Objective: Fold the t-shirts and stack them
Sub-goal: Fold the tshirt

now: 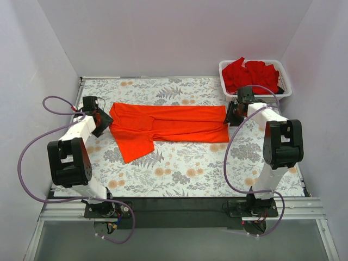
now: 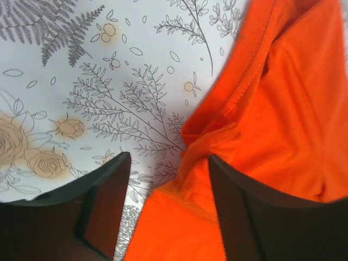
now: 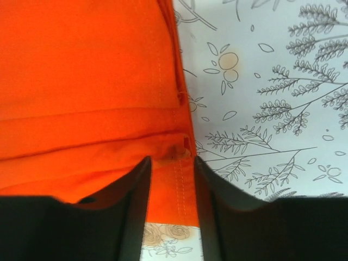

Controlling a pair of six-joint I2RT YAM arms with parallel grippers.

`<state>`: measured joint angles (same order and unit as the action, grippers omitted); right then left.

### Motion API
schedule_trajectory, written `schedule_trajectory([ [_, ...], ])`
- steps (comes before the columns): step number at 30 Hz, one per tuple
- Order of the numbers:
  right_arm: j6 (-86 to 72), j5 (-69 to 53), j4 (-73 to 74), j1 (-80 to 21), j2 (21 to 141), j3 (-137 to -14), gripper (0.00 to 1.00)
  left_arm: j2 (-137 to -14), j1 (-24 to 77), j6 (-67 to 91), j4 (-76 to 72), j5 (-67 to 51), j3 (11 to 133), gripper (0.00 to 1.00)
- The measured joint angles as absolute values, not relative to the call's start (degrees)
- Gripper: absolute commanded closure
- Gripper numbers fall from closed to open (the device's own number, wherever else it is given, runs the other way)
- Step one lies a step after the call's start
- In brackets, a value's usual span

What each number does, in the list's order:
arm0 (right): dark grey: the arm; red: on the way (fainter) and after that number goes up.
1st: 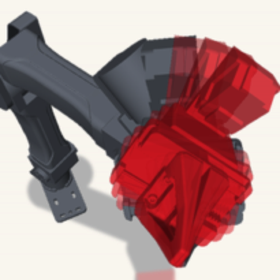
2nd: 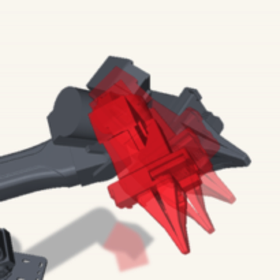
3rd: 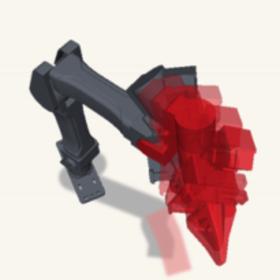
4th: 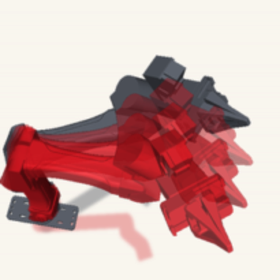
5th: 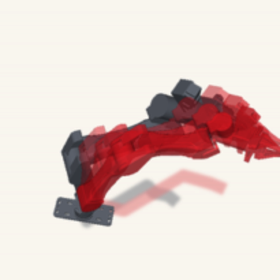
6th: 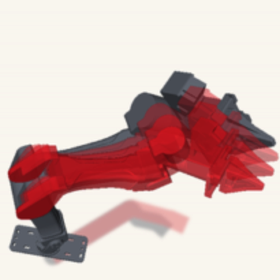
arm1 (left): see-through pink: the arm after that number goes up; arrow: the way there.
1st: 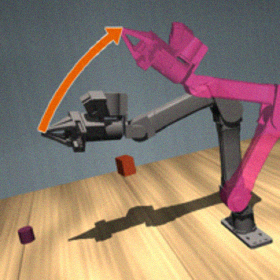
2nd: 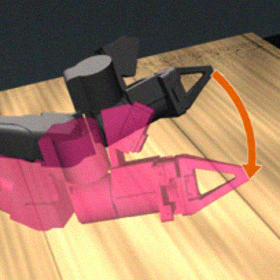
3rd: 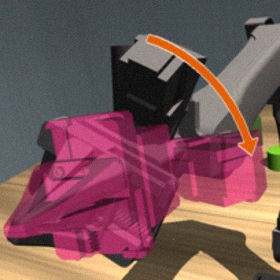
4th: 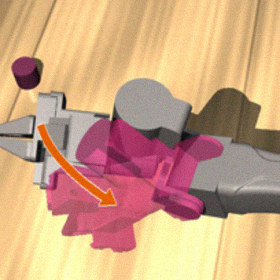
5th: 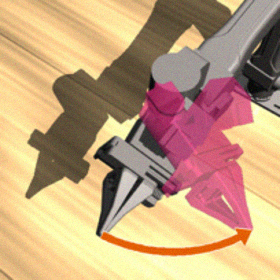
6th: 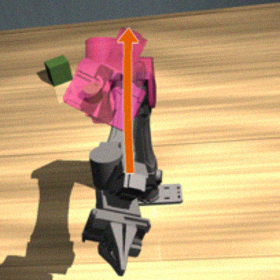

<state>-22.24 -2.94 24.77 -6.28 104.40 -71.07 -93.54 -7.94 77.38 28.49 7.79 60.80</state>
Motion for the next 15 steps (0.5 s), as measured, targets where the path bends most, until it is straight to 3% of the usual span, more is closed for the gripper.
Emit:
schedule_trajectory([
  [2,-21.45,-2.66,24.69,-6.96,103.53,-71.09,0.46,-91.22,-8.03,77.21,28.36,7.92,60.12,0.31],
  [3,-20.82,-2.39,24.67,-7.60,102.69,-71.09,0.40,-89.91,-8.05,77.28,28.18,7.94,59.70,0.29],
  [6,-18.94,-1.17,24.56,-10.87,99.18,-71.09,0.34,-84.05,-8.08,77.08,27.90,7.75,57.41,0.25],
  [15,-12.38,-2.35,19.49,-29.43,92.38,-70.39,0.39,-68.55,-3.16,77.60,28.34,3.86,43.86,0.23],
])
